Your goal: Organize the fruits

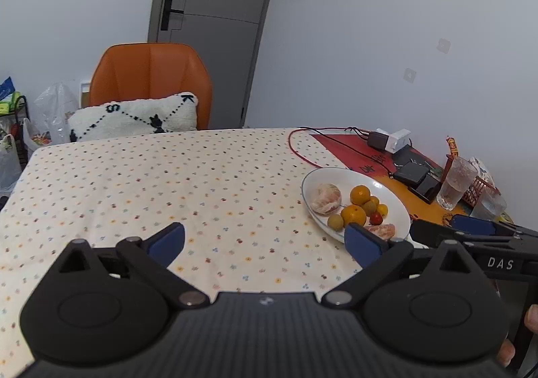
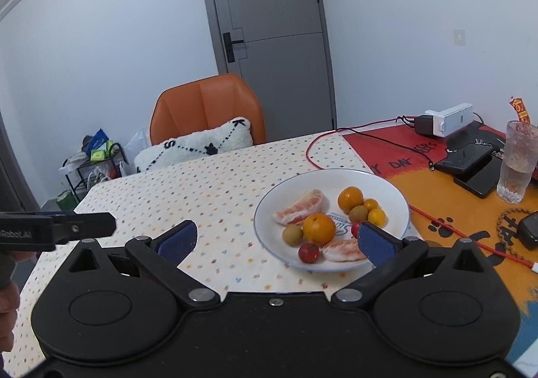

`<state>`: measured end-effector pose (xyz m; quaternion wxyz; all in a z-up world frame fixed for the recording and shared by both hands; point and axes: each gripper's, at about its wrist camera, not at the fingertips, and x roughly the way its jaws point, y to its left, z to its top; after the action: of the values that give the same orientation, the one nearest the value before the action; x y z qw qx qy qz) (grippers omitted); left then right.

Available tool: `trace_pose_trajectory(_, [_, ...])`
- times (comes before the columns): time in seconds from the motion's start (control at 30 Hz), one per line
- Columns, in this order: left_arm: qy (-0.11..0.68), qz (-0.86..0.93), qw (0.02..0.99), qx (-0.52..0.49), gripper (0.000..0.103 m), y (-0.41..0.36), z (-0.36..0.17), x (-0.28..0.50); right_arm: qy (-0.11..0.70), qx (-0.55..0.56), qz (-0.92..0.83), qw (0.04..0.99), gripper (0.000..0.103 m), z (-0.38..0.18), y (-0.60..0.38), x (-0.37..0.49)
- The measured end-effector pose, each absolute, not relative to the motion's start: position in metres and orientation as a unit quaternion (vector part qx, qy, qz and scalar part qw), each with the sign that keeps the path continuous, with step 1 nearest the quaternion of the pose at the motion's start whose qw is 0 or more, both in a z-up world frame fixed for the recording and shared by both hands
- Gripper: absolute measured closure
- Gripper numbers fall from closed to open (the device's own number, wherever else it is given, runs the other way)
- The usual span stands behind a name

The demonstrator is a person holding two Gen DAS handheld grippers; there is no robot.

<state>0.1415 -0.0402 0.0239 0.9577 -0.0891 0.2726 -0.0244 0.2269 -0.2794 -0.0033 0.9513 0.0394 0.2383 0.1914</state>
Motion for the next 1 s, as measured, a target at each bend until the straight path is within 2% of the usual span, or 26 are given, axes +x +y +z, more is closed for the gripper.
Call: trace_pose_trajectory(1.0, [0.211,0.011,0.976,-0.049,0.000,-0.024,0.072,0.024,0.211,0.027,0.243,0.946,0.000,0.056,-0.286,0.137])
